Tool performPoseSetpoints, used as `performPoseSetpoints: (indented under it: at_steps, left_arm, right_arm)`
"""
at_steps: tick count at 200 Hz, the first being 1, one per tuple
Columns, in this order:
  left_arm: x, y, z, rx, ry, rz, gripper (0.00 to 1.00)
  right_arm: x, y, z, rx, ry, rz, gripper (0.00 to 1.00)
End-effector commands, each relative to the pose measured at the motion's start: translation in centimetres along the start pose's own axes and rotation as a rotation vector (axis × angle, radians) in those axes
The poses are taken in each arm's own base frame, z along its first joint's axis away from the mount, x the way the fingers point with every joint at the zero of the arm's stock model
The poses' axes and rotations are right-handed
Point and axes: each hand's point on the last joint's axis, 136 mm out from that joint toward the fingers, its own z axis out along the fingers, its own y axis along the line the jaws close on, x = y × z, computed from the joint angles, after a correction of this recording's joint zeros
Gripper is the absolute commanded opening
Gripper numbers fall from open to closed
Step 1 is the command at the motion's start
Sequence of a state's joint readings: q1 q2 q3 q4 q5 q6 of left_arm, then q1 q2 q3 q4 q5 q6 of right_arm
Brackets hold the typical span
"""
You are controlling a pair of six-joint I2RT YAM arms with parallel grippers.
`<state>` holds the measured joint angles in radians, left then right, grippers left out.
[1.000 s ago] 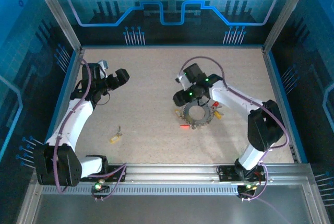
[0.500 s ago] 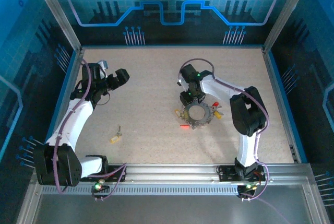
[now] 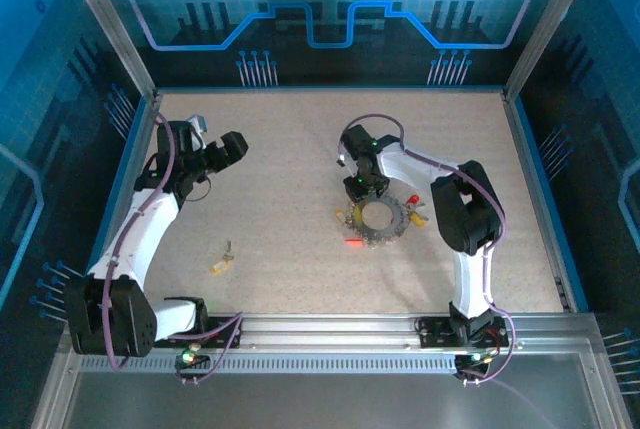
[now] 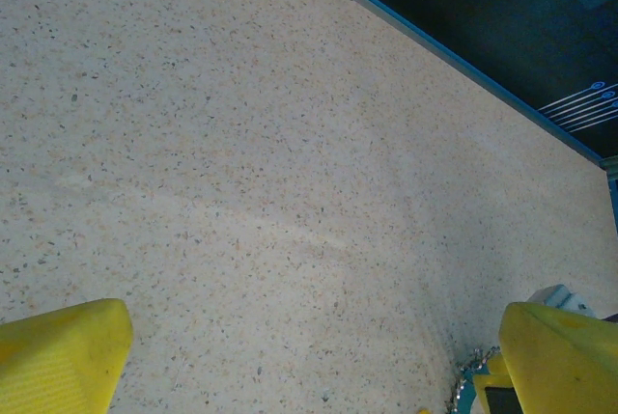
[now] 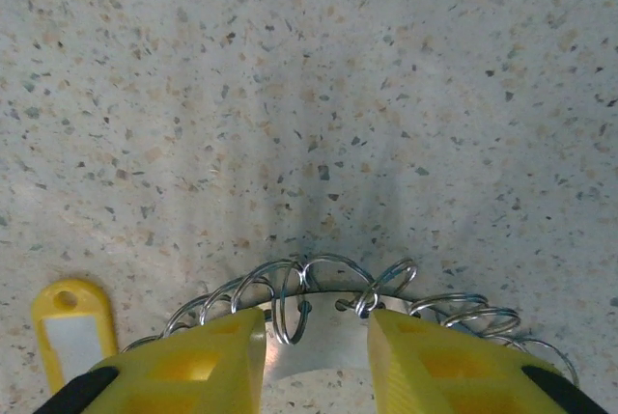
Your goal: Put the keys on the keyring
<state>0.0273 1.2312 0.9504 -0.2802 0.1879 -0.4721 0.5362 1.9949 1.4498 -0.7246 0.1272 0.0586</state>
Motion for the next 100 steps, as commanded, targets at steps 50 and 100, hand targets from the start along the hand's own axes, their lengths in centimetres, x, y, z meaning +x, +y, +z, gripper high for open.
performPoseSetpoints:
  at_steps: [50,100]
  left_arm:
    - [-0.3,0.2,-0.3,-0.005,-0.010,0.000,0.99]
    - [-0.1,0.2,-0.1,0.000,-0.002,-0.002,0.99]
  right_arm:
    - [0.1,0.6,1.1,-0.001,0.041,-0.035,0.24]
    - [-0.1,0.2,1.6,0.020,0.055,-0.040,0.19]
